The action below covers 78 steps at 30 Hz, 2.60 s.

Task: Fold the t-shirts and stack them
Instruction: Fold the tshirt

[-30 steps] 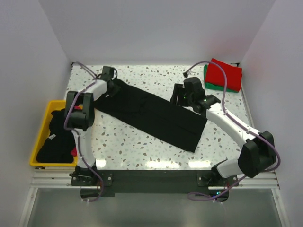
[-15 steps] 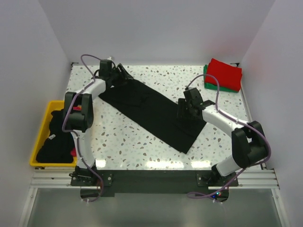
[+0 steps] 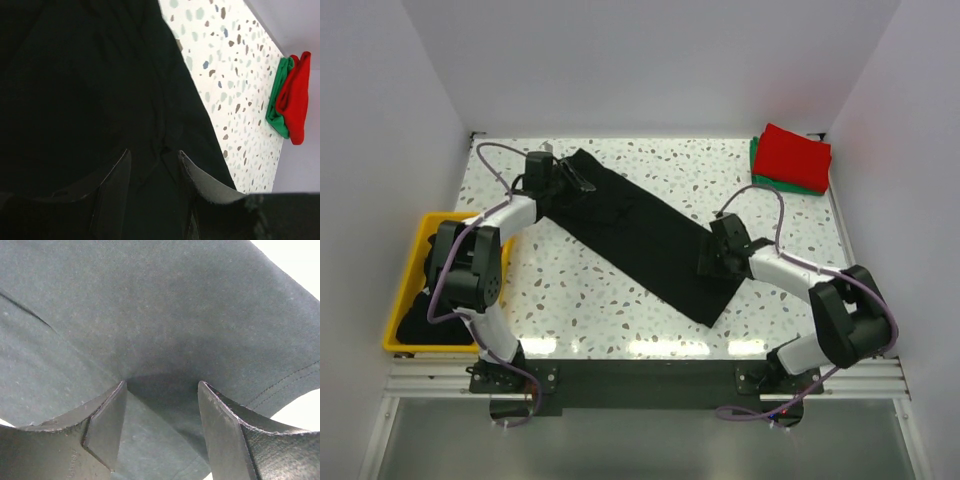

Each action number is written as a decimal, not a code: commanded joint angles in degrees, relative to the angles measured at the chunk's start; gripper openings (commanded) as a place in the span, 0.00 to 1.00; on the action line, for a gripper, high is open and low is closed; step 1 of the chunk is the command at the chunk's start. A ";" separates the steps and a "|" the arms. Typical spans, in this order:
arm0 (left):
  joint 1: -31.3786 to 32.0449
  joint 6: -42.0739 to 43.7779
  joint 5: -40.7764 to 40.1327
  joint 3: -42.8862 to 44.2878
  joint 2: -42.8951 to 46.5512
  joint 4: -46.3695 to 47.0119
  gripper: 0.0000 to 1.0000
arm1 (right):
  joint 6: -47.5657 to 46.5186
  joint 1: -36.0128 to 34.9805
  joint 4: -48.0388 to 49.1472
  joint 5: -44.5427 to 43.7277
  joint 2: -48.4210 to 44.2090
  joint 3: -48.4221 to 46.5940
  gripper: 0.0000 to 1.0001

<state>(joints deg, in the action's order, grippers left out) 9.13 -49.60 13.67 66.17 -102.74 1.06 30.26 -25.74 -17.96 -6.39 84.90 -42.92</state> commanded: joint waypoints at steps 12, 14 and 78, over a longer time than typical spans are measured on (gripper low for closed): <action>-0.60 3.02 -10.24 8.97 -5.27 -11.16 0.45 | 18.87 -31.44 -1.20 2.44 -7.92 2.96 0.64; -0.60 3.55 -10.33 9.76 -6.85 -11.43 0.45 | 18.96 -34.45 -0.94 2.61 -3.79 -1.44 0.64; 12.84 4.25 -9.28 -24.58 31.87 -19.42 0.34 | 1.20 -24.98 -9.64 -4.07 -8.26 -2.88 0.53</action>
<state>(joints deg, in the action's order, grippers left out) 19.81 -43.48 6.96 45.63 -76.75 -16.93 32.99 -50.48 -26.59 -10.85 78.35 -46.81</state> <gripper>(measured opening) 0.348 0.531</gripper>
